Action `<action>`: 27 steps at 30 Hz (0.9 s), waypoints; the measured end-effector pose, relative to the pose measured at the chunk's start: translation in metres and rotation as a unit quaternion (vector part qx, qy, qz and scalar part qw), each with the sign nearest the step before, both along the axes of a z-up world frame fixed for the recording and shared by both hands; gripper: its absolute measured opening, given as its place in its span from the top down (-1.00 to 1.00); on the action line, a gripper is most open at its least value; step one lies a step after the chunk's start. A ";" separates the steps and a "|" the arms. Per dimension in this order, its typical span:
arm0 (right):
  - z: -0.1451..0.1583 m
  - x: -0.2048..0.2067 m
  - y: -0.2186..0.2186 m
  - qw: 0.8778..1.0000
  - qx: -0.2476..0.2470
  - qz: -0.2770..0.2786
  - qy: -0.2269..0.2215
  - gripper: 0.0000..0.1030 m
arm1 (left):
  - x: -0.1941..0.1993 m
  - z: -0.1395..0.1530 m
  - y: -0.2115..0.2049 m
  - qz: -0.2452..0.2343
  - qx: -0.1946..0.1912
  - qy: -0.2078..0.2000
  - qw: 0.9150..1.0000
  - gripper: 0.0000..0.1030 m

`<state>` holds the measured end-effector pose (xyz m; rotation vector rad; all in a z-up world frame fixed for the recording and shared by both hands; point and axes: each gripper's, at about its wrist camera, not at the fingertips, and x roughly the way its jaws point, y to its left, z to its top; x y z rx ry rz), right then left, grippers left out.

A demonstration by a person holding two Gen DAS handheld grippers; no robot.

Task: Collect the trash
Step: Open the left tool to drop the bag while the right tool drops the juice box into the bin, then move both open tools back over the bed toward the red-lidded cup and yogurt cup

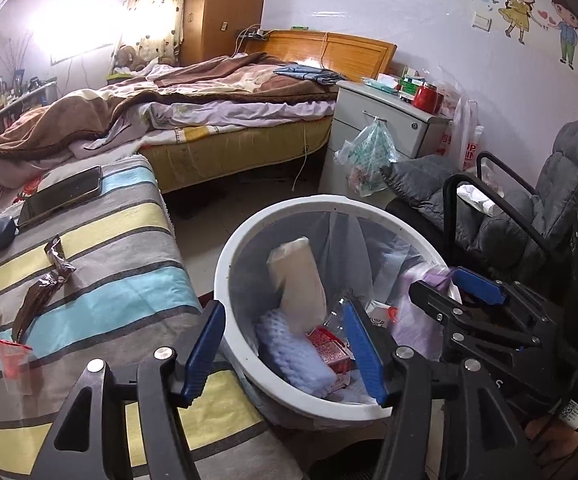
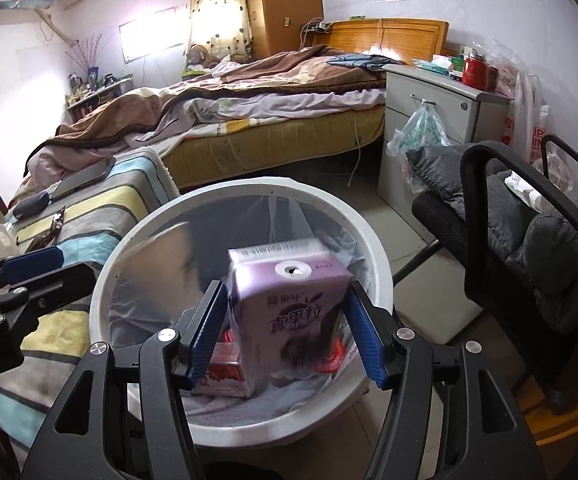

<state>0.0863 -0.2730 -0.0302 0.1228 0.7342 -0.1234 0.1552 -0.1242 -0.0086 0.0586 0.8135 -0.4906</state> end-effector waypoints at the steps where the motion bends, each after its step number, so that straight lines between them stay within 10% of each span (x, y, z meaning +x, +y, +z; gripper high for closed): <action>1: 0.001 -0.001 0.001 1.000 -0.003 0.000 -0.003 -0.20 | -0.001 0.001 0.001 0.000 -0.001 -0.001 1.000 -0.19; 27: 0.027 -0.011 0.039 0.999 -0.004 0.025 -0.047 -0.21 | -0.032 0.040 0.069 0.052 -0.016 -0.041 0.998 -0.21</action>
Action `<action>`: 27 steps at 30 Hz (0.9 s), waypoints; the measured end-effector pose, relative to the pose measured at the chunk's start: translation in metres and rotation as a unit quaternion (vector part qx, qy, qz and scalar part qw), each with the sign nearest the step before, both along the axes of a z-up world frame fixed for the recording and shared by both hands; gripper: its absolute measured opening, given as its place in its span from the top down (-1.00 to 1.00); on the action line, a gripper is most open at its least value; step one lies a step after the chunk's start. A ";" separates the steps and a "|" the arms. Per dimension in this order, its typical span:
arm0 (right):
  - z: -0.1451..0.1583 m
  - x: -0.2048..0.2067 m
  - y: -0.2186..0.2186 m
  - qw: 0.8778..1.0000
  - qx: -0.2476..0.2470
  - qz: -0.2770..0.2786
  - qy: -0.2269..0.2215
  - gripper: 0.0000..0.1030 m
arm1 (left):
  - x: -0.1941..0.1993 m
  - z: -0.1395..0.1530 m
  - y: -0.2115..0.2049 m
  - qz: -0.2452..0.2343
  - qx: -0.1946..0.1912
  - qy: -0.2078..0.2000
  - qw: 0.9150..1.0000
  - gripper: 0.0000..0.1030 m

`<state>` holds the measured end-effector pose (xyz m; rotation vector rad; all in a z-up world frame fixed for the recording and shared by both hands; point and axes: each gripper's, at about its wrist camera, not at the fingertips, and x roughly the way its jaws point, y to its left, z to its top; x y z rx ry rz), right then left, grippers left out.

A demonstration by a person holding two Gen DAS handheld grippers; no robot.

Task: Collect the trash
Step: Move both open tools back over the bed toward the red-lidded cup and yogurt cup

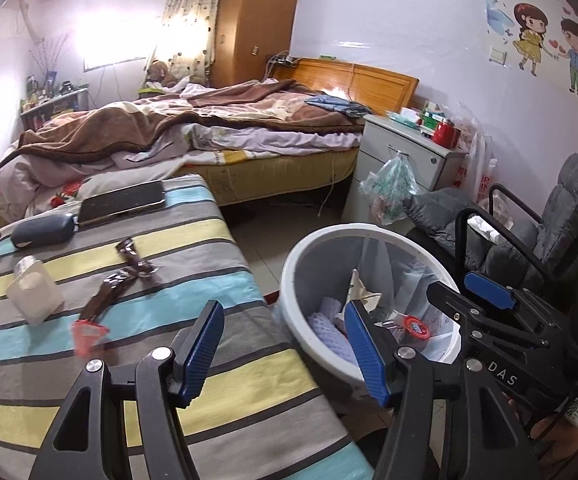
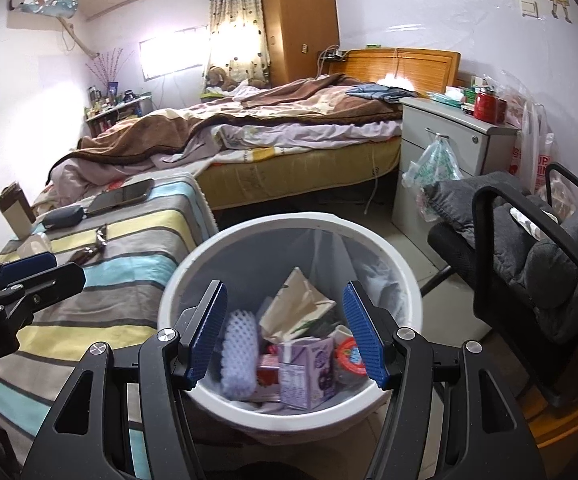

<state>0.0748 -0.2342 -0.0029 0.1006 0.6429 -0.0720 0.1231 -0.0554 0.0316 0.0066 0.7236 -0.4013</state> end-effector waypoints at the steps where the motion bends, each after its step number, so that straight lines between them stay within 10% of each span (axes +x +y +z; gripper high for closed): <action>1: 0.001 0.000 0.003 1.000 0.000 0.004 -0.002 -0.21 | -0.002 0.001 0.005 0.005 -0.001 -0.003 1.000 -0.21; 27: -0.006 0.020 0.110 0.992 0.009 0.124 0.006 -0.21 | -0.013 -0.003 0.184 0.161 0.009 -0.005 0.987 -0.21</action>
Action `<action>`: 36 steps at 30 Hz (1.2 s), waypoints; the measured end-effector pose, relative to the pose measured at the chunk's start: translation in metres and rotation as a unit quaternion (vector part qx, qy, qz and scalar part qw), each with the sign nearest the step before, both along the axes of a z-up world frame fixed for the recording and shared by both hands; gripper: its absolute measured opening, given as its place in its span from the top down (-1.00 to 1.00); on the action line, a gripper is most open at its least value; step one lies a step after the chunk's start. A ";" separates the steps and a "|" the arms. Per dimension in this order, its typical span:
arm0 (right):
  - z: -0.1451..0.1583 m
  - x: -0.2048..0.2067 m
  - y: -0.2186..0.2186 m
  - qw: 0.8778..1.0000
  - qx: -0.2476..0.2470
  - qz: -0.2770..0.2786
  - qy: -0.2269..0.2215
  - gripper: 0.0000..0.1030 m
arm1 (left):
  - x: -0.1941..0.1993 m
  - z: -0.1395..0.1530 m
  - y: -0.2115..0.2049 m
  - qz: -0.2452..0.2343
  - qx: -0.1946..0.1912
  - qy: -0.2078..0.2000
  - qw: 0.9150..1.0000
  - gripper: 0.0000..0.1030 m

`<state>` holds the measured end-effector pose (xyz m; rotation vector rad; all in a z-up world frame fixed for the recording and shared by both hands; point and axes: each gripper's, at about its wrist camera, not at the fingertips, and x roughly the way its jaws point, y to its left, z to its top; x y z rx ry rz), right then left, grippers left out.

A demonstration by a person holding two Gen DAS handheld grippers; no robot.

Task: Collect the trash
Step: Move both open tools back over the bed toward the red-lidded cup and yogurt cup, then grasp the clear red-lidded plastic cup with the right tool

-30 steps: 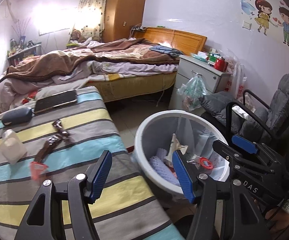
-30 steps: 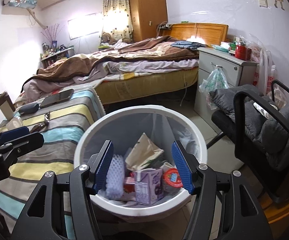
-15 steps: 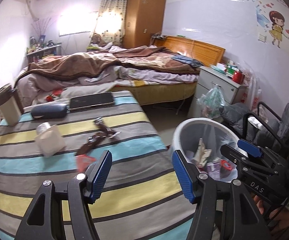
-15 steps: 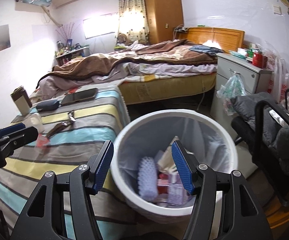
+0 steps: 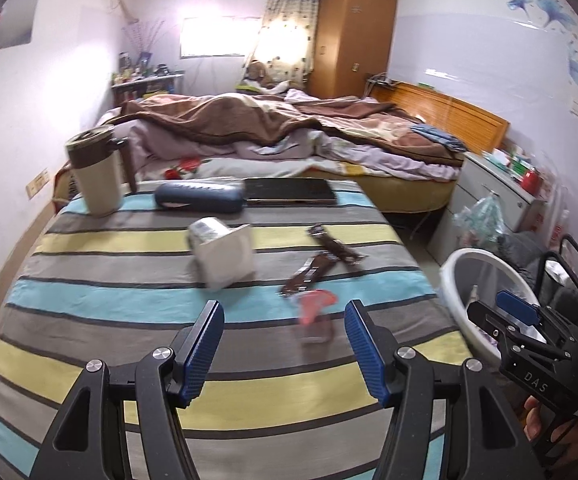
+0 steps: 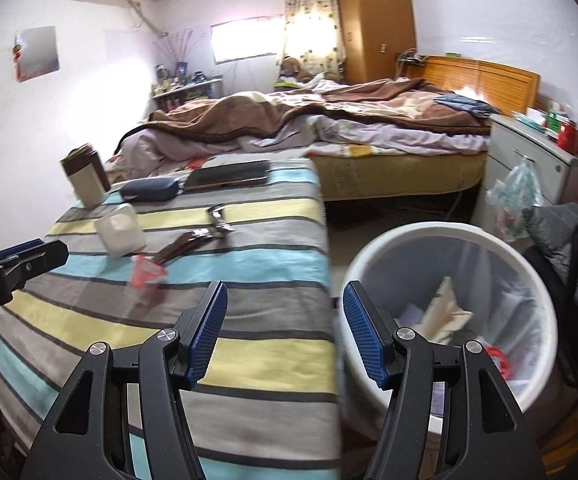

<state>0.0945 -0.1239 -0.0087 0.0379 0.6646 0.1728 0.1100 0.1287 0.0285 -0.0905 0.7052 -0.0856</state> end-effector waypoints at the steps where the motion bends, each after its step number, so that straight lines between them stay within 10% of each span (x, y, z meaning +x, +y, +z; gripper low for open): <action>1: -0.001 0.001 0.004 1.000 0.000 0.004 0.001 -0.21 | 0.000 -0.001 0.005 0.003 0.000 0.001 1.000 -0.21; 32: -0.036 0.057 0.109 0.989 -0.012 0.108 0.102 -0.20 | 0.055 -0.040 0.084 0.039 -0.021 0.047 0.998 -0.21; 36: -0.036 0.060 0.108 0.989 -0.017 0.101 0.105 0.11 | 0.070 -0.043 0.079 0.027 -0.021 0.049 0.998 -0.21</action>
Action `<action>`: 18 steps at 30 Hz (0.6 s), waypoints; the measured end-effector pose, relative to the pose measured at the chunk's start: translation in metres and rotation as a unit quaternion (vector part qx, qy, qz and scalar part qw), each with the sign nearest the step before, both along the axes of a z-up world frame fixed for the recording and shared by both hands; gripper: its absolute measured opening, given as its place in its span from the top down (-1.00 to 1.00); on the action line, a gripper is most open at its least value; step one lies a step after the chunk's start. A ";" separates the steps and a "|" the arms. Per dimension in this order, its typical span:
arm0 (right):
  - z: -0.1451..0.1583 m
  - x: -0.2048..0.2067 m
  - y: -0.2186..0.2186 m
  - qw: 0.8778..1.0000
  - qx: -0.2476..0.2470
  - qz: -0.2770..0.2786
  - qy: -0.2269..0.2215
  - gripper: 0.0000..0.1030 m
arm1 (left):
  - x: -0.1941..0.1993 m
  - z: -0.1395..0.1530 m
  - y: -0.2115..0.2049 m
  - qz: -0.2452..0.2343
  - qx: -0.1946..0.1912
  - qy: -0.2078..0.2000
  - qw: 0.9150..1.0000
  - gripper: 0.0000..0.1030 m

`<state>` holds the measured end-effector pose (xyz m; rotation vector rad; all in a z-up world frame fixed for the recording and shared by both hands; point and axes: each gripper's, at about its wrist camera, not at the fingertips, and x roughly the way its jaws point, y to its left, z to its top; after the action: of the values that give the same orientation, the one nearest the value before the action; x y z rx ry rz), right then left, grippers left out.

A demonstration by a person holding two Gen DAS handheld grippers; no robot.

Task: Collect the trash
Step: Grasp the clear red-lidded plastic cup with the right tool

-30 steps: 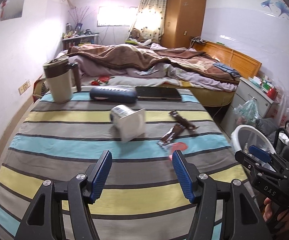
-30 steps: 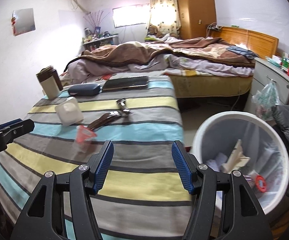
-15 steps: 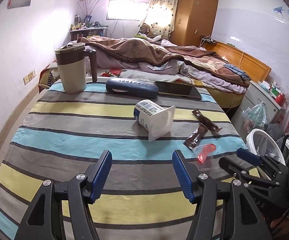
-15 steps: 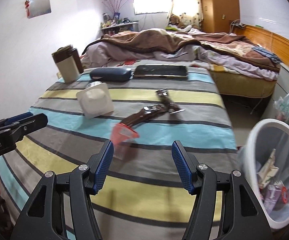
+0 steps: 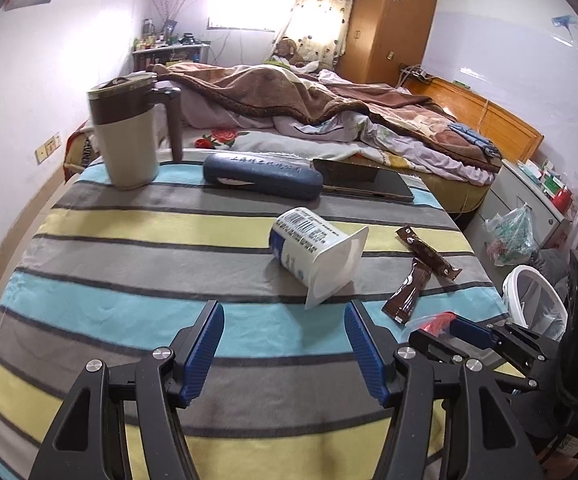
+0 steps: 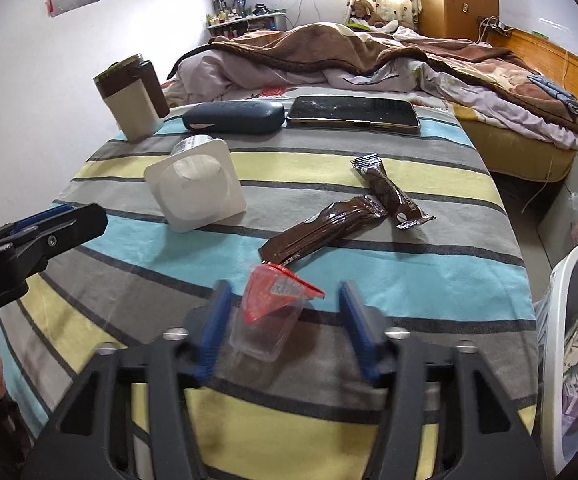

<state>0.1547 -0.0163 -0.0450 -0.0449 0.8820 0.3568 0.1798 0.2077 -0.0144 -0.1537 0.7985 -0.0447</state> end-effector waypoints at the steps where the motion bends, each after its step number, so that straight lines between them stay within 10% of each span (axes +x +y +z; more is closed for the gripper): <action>1: 0.000 0.001 -0.001 1.000 0.000 0.000 0.000 0.11 | 0.004 -0.001 -0.002 -0.001 0.003 0.002 1.000 -0.21; 18: -0.001 0.000 -0.009 1.000 0.027 -0.005 -0.001 0.12 | 0.055 -0.024 -0.019 0.018 0.036 0.007 0.999 0.06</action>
<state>0.1548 -0.0251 -0.0460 0.0086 0.8703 0.3706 0.2345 0.1891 -0.0387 -0.1007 0.8094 0.0194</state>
